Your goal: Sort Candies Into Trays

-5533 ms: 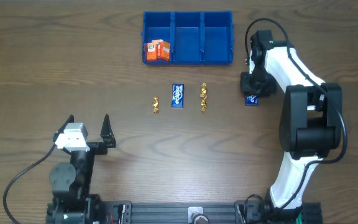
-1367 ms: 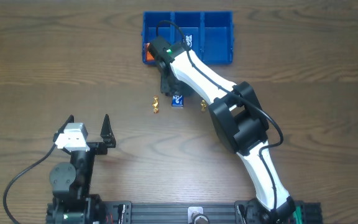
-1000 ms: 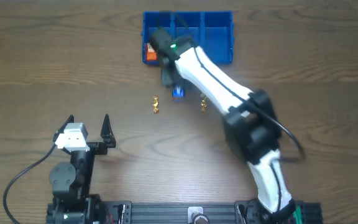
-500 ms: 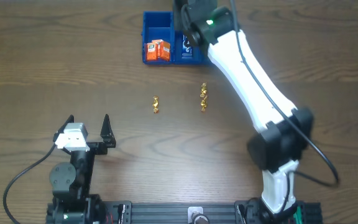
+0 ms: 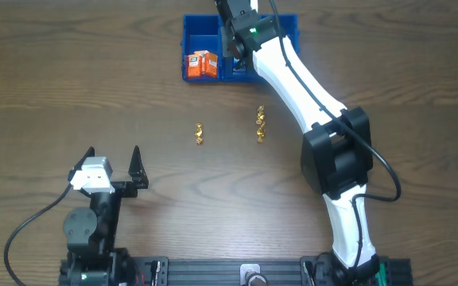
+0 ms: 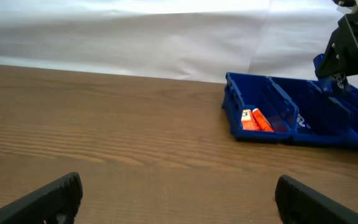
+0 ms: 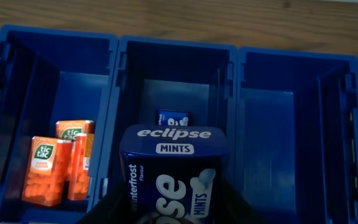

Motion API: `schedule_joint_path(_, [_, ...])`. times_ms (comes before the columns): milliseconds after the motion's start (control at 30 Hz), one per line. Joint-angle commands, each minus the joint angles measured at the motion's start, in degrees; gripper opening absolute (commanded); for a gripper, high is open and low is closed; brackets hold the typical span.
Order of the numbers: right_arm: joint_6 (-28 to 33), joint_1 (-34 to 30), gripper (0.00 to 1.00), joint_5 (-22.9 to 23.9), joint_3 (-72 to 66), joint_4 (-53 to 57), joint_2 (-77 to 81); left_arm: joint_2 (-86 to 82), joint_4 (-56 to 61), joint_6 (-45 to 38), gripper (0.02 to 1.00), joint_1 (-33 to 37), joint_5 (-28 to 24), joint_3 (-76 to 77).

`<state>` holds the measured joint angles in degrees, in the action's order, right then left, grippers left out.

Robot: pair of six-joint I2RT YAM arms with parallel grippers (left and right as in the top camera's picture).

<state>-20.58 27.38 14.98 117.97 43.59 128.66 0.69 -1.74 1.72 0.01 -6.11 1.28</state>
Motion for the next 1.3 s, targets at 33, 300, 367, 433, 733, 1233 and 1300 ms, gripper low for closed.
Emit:
schedule_joint_path(33, [-0.6, -0.1, 0.231, -0.1, 0.5, -0.5, 0.6, -0.3, -2.1, 0.6, 0.998, 0.4, -1.2, -1.0])
schedule_joint_path(300, [-0.8, -0.1, 1.000, -0.6, 0.5, -0.8, 0.6, -0.3, -2.1, 0.6, 0.998, 0.4, -1.2, -1.0])
schedule_joint_path(367, [-0.8, -0.1, 1.000, -1.3, 0.5, -1.1, 0.6, -0.3, -2.1, 0.6, 0.998, 0.4, -1.2, -1.0])
schedule_joint_path(433, [-0.8, 0.0, 1.000, -1.8, 1.0, -1.0, 0.6, -0.3, -2.1, 0.6, 0.998, 0.4, -1.2, -1.0])
schedule_joint_path(733, [-0.8, 3.5, 0.998, -1.8, 14.0, 14.6, -4.5, -0.3, -2.1, 0.6, 0.998, 0.4, -1.2, -1.0])
schedule_joint_path(1233, [-14.2, 15.6, 0.998, -2.2, 11.9, 30.7, 2.1, -0.3, -2.1, 0.6, 0.998, 0.4, -1.2, -1.0])
schedule_joint_path(1300, [-15.0, 16.0, 0.998, -3.3, 11.5, 30.7, 4.8, -0.3, -2.1, 0.6, 0.998, 0.4, -1.2, -1.0])
